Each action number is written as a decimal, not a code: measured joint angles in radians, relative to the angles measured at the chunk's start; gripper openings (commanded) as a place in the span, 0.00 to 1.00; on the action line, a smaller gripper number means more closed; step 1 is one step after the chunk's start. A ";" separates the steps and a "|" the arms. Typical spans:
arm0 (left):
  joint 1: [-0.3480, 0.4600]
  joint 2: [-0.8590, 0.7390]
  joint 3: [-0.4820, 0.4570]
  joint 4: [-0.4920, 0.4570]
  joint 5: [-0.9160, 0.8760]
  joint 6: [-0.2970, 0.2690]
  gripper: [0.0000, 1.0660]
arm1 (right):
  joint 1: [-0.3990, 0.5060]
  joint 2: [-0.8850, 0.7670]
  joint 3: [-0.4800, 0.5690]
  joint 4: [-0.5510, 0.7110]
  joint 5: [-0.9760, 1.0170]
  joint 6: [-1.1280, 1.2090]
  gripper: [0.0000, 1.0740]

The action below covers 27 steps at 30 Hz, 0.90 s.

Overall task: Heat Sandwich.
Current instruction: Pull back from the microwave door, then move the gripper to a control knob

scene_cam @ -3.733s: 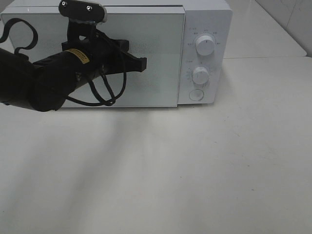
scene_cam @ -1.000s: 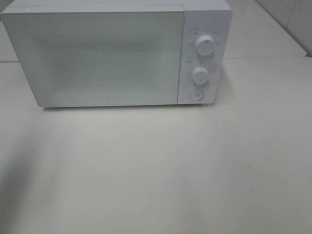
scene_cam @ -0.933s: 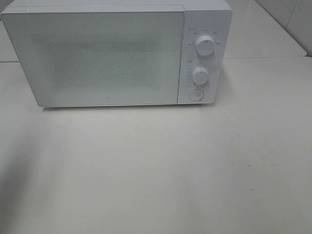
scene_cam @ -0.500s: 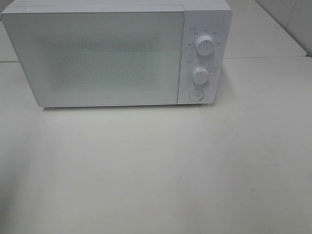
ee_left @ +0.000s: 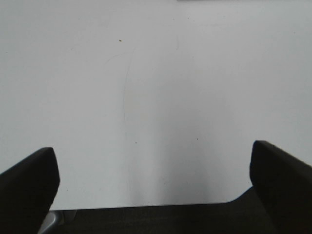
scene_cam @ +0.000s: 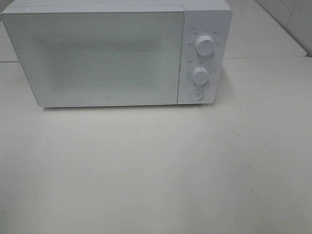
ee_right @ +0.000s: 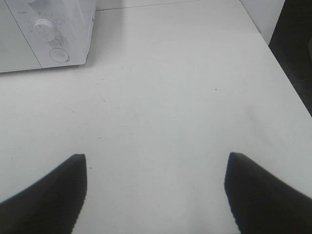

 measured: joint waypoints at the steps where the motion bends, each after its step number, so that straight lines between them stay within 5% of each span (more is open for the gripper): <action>1: 0.000 -0.059 0.014 0.000 -0.005 0.000 0.93 | 0.000 0.000 0.000 0.000 0.000 0.000 0.70; 12: 0.000 -0.354 0.064 0.000 -0.015 0.000 0.93 | 0.000 0.000 0.000 0.000 0.000 0.000 0.70; 27: 0.000 -0.359 0.064 0.000 -0.016 0.002 0.93 | 0.000 0.000 0.000 -0.001 0.000 0.000 0.70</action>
